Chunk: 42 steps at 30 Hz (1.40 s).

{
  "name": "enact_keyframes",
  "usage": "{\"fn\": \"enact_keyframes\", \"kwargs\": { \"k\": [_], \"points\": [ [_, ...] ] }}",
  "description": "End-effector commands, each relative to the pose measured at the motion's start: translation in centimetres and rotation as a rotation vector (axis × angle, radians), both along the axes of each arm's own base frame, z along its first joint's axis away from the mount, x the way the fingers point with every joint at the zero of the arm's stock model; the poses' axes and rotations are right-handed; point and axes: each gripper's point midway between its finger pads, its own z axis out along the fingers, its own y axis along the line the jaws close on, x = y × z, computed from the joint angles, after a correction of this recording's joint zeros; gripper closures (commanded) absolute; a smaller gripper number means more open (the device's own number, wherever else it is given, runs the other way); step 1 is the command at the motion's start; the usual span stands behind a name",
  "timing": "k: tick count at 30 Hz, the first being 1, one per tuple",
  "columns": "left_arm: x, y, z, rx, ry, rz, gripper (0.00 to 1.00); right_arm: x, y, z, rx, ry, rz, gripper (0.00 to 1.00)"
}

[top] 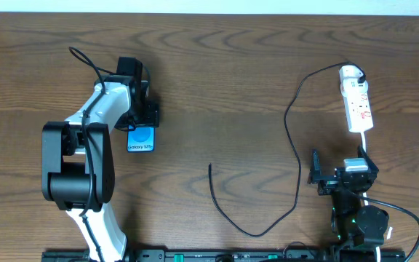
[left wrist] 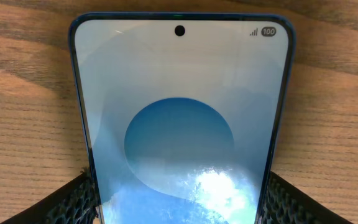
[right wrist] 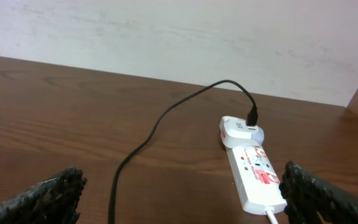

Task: Plug charger to phone and switch on socket
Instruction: 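Close the left gripper on the phone's sides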

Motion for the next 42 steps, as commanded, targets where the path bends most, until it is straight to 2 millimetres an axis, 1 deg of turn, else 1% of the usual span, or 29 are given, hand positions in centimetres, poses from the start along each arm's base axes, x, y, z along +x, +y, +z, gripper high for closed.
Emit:
{"fn": "enact_keyframes", "kwargs": {
  "k": [1, 3, 5, 6, 7, 10, 31, 34, 38, 42],
  "points": [
    [-2.2, -0.3, -2.4, -0.016, 0.086, -0.011, 0.57, 0.0, -0.1, 0.0, -0.014, -0.001, -0.001, 0.01],
    [-2.1, -0.3, -2.4, -0.016, 0.086, -0.011, 0.64, 0.0, -0.1, 0.0, -0.014, -0.001, -0.001, 0.01],
    [-2.2, -0.3, -2.4, -0.016, 0.087, -0.011, 0.75, 0.0, -0.1, 0.0, -0.014, -0.001, -0.001, 0.01],
    [-2.2, -0.3, -2.4, -0.016, 0.088, -0.011, 0.79, 0.0, -0.1, 0.0, -0.014, -0.001, -0.001, 0.01],
    [-2.2, -0.3, -2.4, -0.016, 0.089, -0.011, 0.86, 0.0, -0.1, 0.0, -0.014, -0.002, -0.001, 0.01],
    [-2.3, -0.3, -2.4, -0.016, 0.093, -0.011, 0.92, 0.0, -0.1, 0.0, -0.014, -0.002, -0.001, 0.01],
    [-2.4, -0.4, -2.3, -0.017, 0.099, -0.014, 0.93, 0.0, -0.1, 0.0, -0.014, -0.002, -0.001, 0.01],
    [-2.2, -0.4, -1.7, -0.019, 0.092, -0.014, 0.93, 0.0, -0.1, 0.0, -0.014, -0.001, -0.001, 0.01],
    [-1.6, -0.5, -0.6, -0.021, 0.069, -0.014, 0.93, 0.0, -0.1, 0.0, -0.014, -0.002, -0.001, 0.01],
    [-1.0, -0.5, 1.0, -0.023, 0.025, -0.015, 0.93, 0.0, -0.1, 0.0, -0.014, -0.002, -0.001, 0.01]
  ]
}}
